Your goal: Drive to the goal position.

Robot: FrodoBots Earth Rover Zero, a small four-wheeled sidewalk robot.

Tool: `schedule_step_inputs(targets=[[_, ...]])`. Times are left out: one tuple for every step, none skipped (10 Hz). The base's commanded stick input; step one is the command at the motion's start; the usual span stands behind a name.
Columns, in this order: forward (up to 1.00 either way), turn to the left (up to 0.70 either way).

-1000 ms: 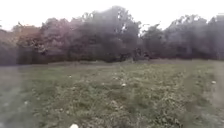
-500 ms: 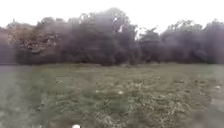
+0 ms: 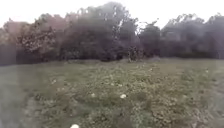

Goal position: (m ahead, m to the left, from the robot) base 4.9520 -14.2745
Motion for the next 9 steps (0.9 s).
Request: schedule_step_inputs(targets=[[0.7,-0.13],[0.7,-0.13],[0.7,-0.13],[0.7,-0.13],[0.7,-0.13],[0.7,-0.13],[0.7,-0.13],[0.7,-0.13],[0.7,-0.13]])
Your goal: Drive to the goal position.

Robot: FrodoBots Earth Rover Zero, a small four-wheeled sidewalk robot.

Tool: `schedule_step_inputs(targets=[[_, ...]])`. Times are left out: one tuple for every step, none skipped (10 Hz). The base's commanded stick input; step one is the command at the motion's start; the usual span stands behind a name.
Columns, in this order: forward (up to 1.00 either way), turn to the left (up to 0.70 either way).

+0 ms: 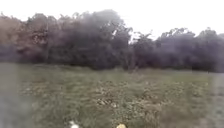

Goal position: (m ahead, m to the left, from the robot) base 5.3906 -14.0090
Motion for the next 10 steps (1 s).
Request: schedule_step_inputs(targets=[[0.7,-0.13],[0.42,-0.34],[0.1,-0.58],[0.0,-0.66],[0.0,-0.66],[0.0,-0.66],[0.0,-0.66],[0.0,-0.66],[0.0,-0.66],[0.0,-0.66]])
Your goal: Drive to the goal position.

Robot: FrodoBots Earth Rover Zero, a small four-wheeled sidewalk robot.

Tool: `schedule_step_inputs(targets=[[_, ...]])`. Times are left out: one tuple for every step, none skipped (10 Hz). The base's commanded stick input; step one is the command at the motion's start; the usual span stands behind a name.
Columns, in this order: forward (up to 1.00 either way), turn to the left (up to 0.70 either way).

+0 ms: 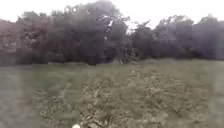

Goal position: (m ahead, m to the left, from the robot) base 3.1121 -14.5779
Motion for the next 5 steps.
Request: schedule_step_inputs(targets=[[0.0,-0.66],[0.0,-0.66],[0.0,-0.63],[0.0,-0.65],[0.0,-0.66]])
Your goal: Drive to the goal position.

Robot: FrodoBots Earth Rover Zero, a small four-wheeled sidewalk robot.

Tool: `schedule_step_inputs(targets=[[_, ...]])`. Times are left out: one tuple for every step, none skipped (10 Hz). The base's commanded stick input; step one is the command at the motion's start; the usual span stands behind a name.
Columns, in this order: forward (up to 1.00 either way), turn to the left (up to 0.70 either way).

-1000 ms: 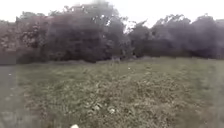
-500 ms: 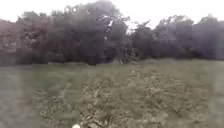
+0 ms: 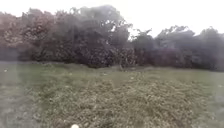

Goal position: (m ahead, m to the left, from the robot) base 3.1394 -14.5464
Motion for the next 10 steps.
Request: schedule_step_inputs(targets=[[0.0,-0.66],[0.0,-0.66],[0.0,-0.66],[0.0,-0.66],[0.0,-0.66],[0.0,-0.66],[0.0,-0.66],[0.0,-0.66],[0.0,-0.66],[0.0,-0.66]])
